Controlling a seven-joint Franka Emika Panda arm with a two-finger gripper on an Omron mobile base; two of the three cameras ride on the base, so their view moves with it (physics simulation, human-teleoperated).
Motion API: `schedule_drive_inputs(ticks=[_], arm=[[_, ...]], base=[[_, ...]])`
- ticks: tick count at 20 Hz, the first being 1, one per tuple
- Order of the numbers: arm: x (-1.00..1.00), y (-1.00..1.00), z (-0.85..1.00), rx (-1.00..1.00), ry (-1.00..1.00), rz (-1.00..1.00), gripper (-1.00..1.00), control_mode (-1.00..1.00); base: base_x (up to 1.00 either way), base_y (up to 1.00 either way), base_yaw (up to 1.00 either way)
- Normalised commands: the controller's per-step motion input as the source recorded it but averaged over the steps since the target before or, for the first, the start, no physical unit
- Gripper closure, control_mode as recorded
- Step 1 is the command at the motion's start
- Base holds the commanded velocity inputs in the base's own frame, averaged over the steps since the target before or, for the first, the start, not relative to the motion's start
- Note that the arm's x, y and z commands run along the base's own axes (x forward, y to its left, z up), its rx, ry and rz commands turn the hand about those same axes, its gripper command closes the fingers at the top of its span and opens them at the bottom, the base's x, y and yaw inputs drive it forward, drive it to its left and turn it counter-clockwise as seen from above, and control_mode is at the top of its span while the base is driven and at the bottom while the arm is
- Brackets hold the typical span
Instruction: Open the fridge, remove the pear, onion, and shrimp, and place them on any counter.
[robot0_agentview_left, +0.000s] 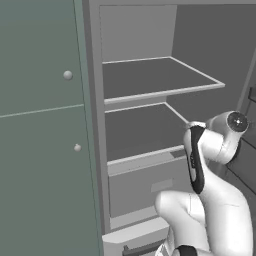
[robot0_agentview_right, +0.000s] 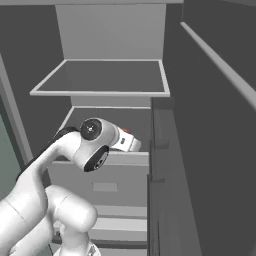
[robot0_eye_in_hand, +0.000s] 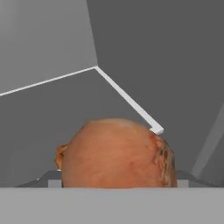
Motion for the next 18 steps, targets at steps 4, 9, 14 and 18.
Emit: schedule_drive_inputs(ticks=[4, 9, 14, 18], arm=[[-0.87, 0.07, 0.75, 0.0, 0.11, 0.07, 1.0, -1.0], [-0.67, 0.19, 0.99, 0.0, 0.17, 0.07, 1.0, -1.0], [-0.59, 0.18, 0.87, 0.0, 0.21, 0.05, 1.0, -1.0], [-0.71, 0.16, 0.23, 0.0, 0.12, 0.04, 1.0, -1.0]], base=[[0.0, 0.0, 0.0], [0.0, 0.0, 0.0], [0.0, 0.0, 0.0], [0.0, 0.0, 0.0]])
